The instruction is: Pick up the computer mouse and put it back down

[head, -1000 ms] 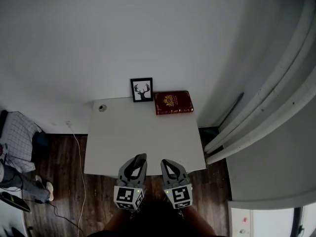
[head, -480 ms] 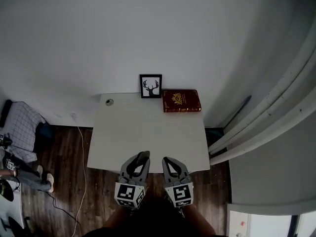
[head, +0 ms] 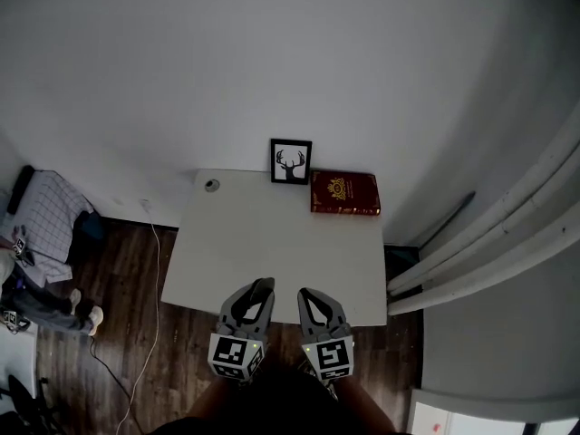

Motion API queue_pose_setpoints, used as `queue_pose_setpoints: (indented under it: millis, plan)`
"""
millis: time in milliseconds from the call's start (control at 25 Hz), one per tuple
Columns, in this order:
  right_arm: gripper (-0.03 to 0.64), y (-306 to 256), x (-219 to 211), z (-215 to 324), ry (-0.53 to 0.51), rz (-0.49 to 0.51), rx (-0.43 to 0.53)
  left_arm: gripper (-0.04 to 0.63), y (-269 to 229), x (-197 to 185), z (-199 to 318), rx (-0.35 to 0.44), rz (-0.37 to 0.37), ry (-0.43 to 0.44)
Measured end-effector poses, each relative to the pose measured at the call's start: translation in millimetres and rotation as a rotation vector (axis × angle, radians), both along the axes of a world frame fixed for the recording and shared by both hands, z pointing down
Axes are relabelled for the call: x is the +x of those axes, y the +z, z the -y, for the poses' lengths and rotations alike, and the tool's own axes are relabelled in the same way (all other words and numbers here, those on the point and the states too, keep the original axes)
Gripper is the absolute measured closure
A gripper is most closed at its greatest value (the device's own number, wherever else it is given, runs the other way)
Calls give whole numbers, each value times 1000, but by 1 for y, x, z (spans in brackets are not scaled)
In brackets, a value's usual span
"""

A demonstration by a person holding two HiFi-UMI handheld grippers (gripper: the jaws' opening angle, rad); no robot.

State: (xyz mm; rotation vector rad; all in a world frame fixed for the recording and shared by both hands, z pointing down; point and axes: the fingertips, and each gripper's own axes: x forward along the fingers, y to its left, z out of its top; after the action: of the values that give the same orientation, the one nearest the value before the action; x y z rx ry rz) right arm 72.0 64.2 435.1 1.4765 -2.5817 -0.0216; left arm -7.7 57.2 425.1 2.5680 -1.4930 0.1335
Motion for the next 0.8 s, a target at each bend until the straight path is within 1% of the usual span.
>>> queue_pose_setpoints:
  millis: [400,560,680,800]
  plan:
    - [597,3,14,19,-79,36,16,469,3,14,7,-12,48,-83]
    - [597,5,13,20,-114,52,26,469,6,18,7,-20,44,-109]
    - [597,1,16,21,-126,57,7,469,10,21,8,-35,48,-121]
    - [597,-1,19,25,-129,63,3,469,7,22,11,-27,44,-132]
